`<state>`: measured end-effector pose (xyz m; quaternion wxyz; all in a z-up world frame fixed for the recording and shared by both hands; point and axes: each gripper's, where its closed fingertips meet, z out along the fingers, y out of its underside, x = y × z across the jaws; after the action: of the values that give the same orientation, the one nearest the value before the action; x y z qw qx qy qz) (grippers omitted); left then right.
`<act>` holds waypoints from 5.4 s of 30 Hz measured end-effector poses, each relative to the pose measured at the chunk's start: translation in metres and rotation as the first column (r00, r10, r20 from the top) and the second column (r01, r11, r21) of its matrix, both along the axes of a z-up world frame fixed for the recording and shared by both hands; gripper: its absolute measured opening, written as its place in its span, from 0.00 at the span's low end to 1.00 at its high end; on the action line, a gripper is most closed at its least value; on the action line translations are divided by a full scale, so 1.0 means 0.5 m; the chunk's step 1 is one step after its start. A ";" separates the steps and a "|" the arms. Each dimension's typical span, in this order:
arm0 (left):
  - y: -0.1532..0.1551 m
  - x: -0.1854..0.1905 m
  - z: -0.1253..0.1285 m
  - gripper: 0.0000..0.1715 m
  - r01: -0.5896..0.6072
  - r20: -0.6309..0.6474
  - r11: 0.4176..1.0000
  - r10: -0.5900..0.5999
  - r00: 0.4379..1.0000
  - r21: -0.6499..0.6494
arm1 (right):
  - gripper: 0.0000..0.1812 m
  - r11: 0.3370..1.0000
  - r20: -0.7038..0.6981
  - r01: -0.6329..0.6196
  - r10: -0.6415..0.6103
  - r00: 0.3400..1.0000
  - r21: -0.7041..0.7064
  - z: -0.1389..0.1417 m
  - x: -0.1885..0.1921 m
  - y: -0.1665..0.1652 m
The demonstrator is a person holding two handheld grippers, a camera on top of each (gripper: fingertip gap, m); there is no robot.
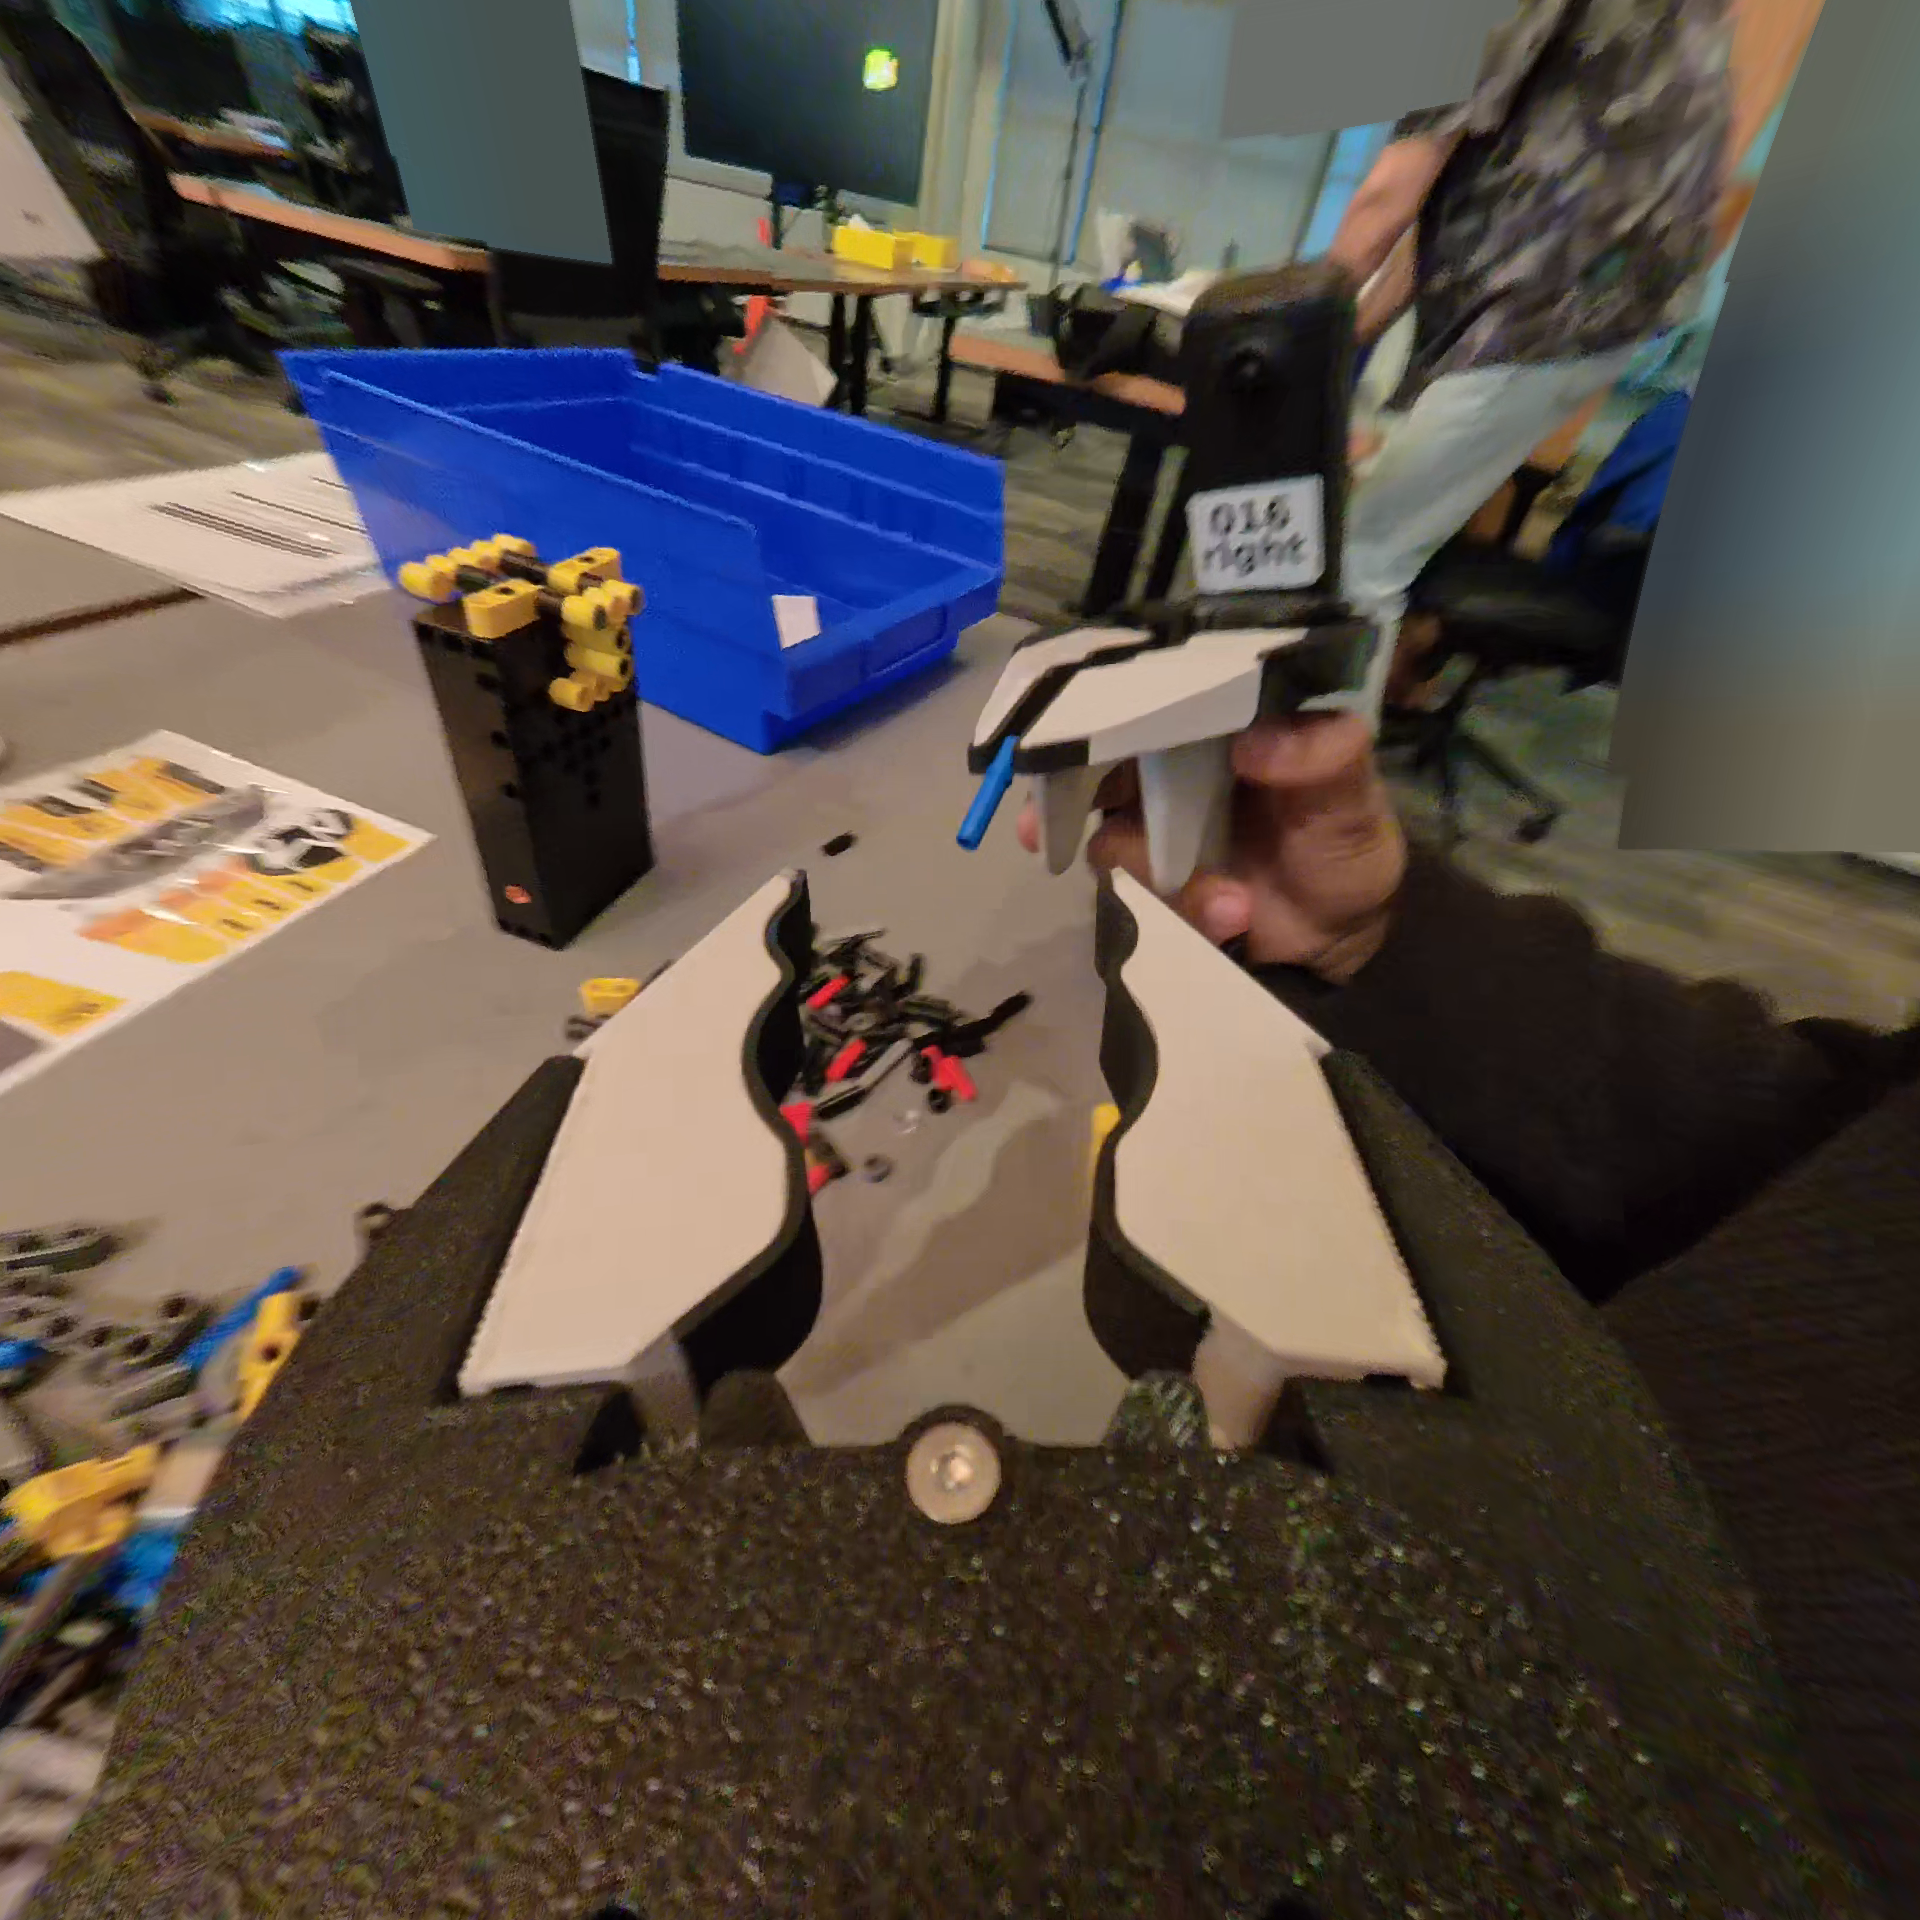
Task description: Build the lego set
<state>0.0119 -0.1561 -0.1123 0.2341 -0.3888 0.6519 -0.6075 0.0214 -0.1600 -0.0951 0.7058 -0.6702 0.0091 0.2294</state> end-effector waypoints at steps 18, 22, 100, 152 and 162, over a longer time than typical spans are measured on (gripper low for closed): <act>-0.038 -0.027 0.021 0.08 0.183 -0.069 0.934 -0.214 0.974 -0.308 | 0.03 0.996 0.050 -0.069 0.066 0.997 0.058 0.019 -0.033 -0.010; -0.035 -0.027 0.025 0.05 0.184 -0.062 0.929 -0.214 0.975 -0.321 | 0.03 0.995 0.045 -0.079 0.076 0.996 0.060 0.020 -0.035 -0.010; -0.001 -0.067 -0.002 0.17 0.183 -0.231 0.947 -0.246 0.941 -0.265 | 0.03 1.000 0.217 -0.006 0.008 0.976 -0.010 -0.001 -0.031 -0.004; 0.166 -0.239 -0.088 0.22 -0.142 -0.264 0.964 0.080 0.961 -0.224 | 0.03 0.206 0.251 0.143 0.785 0.566 -0.968 -0.207 -0.124 -0.075; 0.167 -0.238 -0.089 0.22 -0.144 -0.267 0.963 0.081 0.960 -0.228 | 0.03 0.194 0.238 0.139 0.784 0.573 -0.971 -0.218 -0.123 -0.080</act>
<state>-0.1072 -0.0727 -0.1566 0.1330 -0.5263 0.5733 -0.6137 -0.0402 -0.2002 -0.2039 0.0238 -0.9522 -0.2996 0.0547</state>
